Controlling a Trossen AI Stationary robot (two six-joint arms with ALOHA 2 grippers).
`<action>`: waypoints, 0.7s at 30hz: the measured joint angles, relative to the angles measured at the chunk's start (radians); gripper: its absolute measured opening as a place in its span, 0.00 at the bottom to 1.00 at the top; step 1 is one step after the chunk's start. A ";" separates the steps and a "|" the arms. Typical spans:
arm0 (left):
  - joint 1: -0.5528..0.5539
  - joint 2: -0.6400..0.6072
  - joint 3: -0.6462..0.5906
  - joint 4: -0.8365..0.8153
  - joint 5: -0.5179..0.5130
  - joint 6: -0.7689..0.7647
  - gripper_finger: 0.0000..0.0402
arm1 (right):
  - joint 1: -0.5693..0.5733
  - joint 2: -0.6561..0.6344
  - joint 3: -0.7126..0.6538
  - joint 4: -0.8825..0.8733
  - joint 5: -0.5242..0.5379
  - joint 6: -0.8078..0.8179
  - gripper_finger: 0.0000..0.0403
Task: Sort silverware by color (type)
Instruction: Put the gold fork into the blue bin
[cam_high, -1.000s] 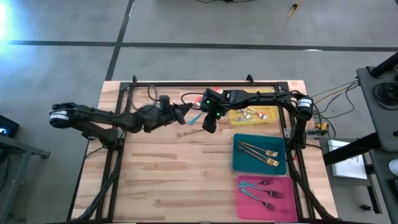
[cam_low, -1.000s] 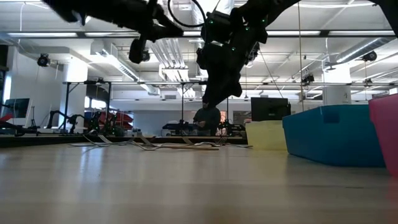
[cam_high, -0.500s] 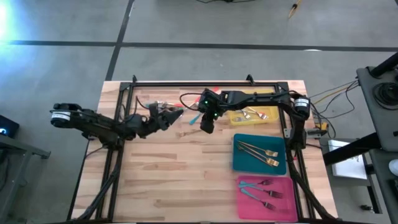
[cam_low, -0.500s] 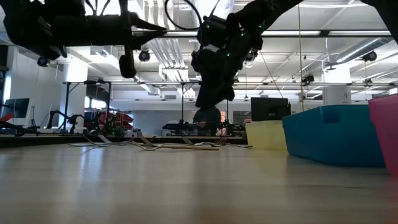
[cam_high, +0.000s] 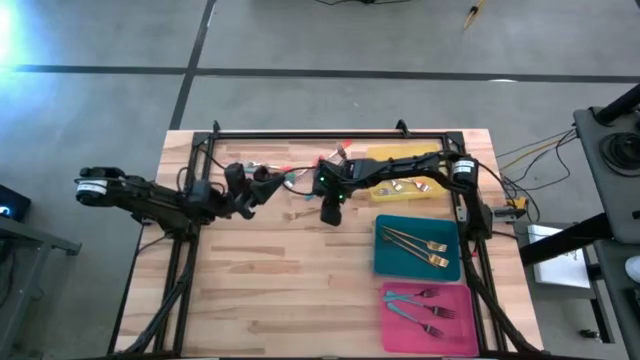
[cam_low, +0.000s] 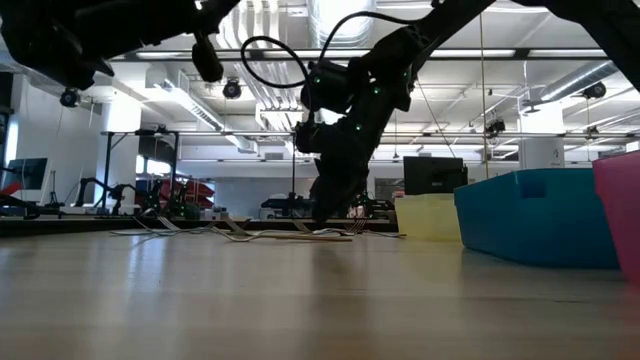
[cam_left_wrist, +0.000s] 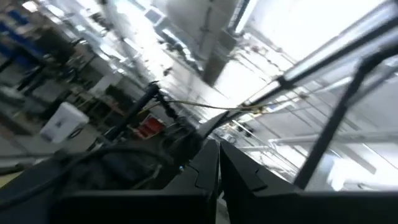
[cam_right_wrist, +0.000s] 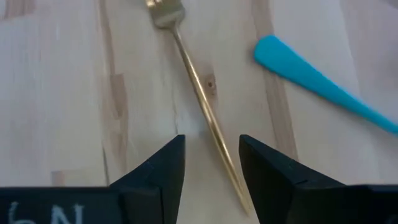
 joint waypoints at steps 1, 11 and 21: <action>0.000 -0.002 0.004 0.006 0.013 0.016 0.00 | 0.001 0.001 0.000 -0.001 0.001 -0.033 0.35; 0.000 -0.014 0.009 0.011 0.055 0.059 0.00 | 0.015 0.062 0.000 0.102 0.044 -0.181 0.31; 0.000 -0.017 0.005 0.010 0.055 0.058 0.00 | 0.022 0.106 0.004 0.126 0.080 -0.200 0.28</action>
